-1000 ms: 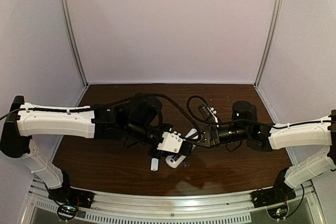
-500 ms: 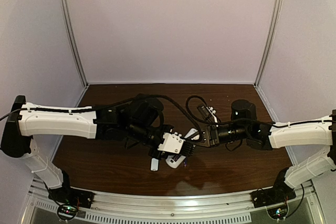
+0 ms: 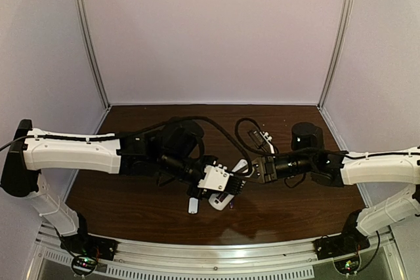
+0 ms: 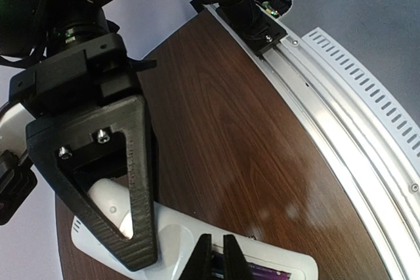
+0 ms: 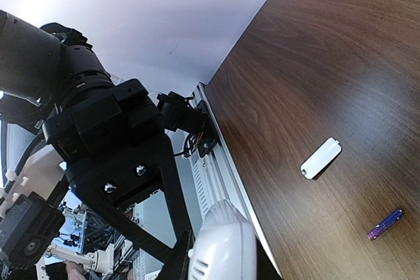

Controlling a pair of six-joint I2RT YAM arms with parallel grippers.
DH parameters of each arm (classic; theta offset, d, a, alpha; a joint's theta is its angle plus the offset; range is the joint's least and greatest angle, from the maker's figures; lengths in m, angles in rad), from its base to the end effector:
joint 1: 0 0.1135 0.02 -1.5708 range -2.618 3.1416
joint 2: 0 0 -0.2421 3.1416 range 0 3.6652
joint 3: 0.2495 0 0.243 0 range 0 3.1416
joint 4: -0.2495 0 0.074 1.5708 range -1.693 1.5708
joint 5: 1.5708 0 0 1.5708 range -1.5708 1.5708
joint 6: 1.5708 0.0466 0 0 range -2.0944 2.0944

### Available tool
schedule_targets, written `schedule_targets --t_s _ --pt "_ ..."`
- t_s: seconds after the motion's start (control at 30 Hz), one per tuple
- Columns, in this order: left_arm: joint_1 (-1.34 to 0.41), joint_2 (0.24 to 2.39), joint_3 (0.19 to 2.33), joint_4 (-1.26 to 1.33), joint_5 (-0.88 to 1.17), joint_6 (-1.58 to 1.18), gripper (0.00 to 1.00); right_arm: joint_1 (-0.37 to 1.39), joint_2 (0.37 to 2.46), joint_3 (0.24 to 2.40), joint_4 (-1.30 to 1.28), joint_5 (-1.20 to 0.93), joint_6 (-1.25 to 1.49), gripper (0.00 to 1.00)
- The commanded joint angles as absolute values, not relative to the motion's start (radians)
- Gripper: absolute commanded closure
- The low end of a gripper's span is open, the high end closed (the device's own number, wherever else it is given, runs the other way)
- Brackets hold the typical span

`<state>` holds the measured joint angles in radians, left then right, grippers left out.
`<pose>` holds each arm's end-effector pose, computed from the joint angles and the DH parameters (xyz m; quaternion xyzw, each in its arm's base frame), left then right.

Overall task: Load the batteries into the remote control
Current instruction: Press the battery in the battery compartment.

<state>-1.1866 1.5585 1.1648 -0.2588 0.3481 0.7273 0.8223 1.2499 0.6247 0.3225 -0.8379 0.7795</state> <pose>0.1169 -0.3315 0.2491 0.7659 0.4458 -0.2505 0.3897 0.1584 0.2215 0.2227 -0.2567 0.7306 0.6167 0.1414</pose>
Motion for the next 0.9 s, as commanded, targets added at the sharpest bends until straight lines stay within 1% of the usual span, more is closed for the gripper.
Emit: schedule_targets --t_s 0.0,0.43,0.87 --pt "-1.192 1.568 1.125 -0.304 0.368 0.707 0.93 0.824 1.193 0.668 0.41 -0.863 0.774 1.0" --pt "-1.187 1.556 1.072 -0.308 0.372 0.699 0.94 0.795 1.163 0.674 0.488 -0.914 0.801 1.0" --pt "-1.184 1.551 1.029 -0.317 0.299 0.751 0.89 0.792 1.144 0.663 0.625 -0.964 0.889 1.0"
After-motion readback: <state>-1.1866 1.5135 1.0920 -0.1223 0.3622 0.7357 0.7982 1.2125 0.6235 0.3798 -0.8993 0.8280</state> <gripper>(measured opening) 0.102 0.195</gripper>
